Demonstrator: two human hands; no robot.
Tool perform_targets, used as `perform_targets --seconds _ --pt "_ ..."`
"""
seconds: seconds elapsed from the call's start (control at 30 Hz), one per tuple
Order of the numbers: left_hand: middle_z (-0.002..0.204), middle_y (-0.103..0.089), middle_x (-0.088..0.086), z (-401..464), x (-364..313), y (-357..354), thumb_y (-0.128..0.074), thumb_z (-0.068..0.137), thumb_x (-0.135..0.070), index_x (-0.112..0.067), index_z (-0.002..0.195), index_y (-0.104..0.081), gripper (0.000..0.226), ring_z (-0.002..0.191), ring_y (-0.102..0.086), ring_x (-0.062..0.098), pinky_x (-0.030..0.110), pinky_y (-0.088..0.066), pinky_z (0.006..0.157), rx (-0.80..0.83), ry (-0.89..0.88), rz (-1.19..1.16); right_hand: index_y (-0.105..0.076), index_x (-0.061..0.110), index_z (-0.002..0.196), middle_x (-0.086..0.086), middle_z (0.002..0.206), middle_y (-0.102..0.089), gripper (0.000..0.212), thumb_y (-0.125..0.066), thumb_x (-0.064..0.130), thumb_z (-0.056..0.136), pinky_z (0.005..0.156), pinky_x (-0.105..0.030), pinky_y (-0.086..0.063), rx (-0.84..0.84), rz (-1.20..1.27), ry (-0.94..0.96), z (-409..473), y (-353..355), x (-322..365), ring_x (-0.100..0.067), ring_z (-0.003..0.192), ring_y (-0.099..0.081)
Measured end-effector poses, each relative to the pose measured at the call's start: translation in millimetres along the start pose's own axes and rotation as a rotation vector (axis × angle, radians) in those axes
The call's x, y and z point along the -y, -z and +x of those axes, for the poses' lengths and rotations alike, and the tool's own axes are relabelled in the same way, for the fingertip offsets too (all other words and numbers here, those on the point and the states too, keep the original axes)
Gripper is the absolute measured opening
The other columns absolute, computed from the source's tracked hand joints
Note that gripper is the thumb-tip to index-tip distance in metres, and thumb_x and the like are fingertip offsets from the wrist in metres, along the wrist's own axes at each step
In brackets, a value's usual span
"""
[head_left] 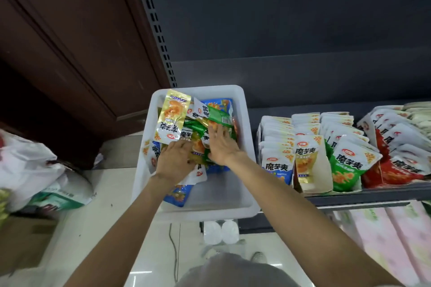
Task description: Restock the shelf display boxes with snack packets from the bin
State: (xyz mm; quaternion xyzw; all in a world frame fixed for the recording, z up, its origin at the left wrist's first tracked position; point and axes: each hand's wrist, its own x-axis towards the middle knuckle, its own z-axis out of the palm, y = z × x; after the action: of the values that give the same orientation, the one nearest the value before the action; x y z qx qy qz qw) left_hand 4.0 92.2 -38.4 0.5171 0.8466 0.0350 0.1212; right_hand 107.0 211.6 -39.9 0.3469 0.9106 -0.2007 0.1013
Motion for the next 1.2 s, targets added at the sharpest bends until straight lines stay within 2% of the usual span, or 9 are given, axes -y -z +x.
perform_targets --seconds 0.2,0.4,0.57,0.67,0.83,0.93,1.03,1.13,1.2 --pt "0.127 -0.055 0.003 -2 7 -2 -0.058 0.082 -0.031 -0.024 0.133 -0.048 0.052 0.118 -0.047 0.025 0.039 -0.040 0.100 -0.043 0.032 -0.156 -0.037 0.008 0.134 -0.016 0.130 -0.048 0.045 -0.049 0.003 0.091 0.074 -0.039 -0.051 -0.215 -0.198 0.046 -5 -3 1 -0.033 0.106 -0.058" --pt "0.125 -0.059 0.007 1 1 -4 -0.054 0.087 -0.030 -0.019 0.132 -0.051 0.046 0.117 -0.051 0.027 0.041 -0.040 0.102 -0.099 0.120 -0.227 -0.053 0.007 0.127 -0.015 0.139 -0.034 0.039 -0.057 0.005 0.088 0.097 -0.041 -0.047 -0.161 -0.205 0.107 -12 -5 -2 -0.032 0.123 -0.039" --pt "0.116 -0.062 0.009 4 -8 -5 -0.057 0.087 -0.027 -0.014 0.123 -0.057 0.039 0.109 -0.057 0.027 0.039 -0.048 0.090 -0.188 0.139 -0.386 -0.048 0.005 0.120 -0.014 0.125 -0.045 0.046 -0.056 0.040 0.091 0.085 -0.041 -0.049 -0.202 0.041 0.020 -9 -1 1 -0.031 0.112 -0.050" --pt "0.125 -0.058 0.009 8 -10 -2 -0.059 0.087 -0.024 -0.013 0.126 -0.056 0.041 0.113 -0.054 0.026 0.036 -0.045 0.092 -0.245 0.154 -0.415 -0.042 0.009 0.117 -0.015 0.119 -0.051 0.040 -0.060 0.032 0.090 0.081 -0.036 -0.046 -0.273 0.033 -0.103 -2 -5 6 -0.030 0.108 -0.050" --pt "0.135 -0.052 0.005 14 -6 -5 -0.053 0.092 -0.034 -0.022 0.137 -0.046 0.047 0.123 -0.047 0.024 0.039 -0.041 0.101 -0.147 0.161 -0.382 -0.040 0.006 0.121 -0.014 0.110 -0.064 0.031 -0.052 0.010 0.093 0.071 -0.036 -0.047 -0.276 -0.060 -0.164 -18 -2 17 -0.030 0.100 -0.061" --pt "0.134 -0.053 0.001 10 -15 5 -0.049 0.092 -0.045 -0.022 0.137 -0.047 0.051 0.122 -0.048 0.020 0.038 -0.040 0.102 -0.119 0.214 -0.553 -0.047 0.006 0.119 -0.012 0.106 -0.066 0.023 -0.046 0.010 0.096 0.072 -0.036 -0.048 -0.313 0.105 -0.176 -48 13 15 -0.032 0.095 -0.064" --pt "0.120 -0.056 -0.011 -13 -37 30 -0.059 0.086 -0.050 -0.026 0.128 -0.051 0.049 0.109 -0.053 0.009 0.029 -0.042 0.095 -0.001 0.289 -1.024 -0.054 0.013 0.114 -0.001 0.097 -0.067 0.023 -0.055 0.026 0.095 0.070 -0.028 -0.045 -0.415 0.451 -0.195 -86 30 -2 -0.022 0.088 -0.065" --pt "0.106 -0.068 -0.004 -42 -67 53 -0.068 0.084 -0.030 -0.024 0.111 -0.058 0.029 0.096 -0.066 0.008 0.019 -0.053 0.078 0.111 0.154 -1.372 -0.053 0.020 0.103 0.009 0.083 -0.066 0.016 -0.062 0.025 0.090 0.064 -0.024 -0.046 -0.417 0.868 -0.082 -122 46 -20 -0.007 0.072 -0.064" --pt "0.101 -0.070 0.001 -52 -86 63 -0.068 0.084 -0.012 -0.014 0.108 -0.061 0.026 0.093 -0.067 0.014 0.022 -0.055 0.071 0.042 -0.009 -1.317 -0.053 0.024 0.098 0.008 0.083 -0.068 0.016 -0.065 0.020 0.089 0.068 -0.025 -0.048 -0.425 1.027 -0.023 -143 55 -33 -0.003 0.074 -0.064"
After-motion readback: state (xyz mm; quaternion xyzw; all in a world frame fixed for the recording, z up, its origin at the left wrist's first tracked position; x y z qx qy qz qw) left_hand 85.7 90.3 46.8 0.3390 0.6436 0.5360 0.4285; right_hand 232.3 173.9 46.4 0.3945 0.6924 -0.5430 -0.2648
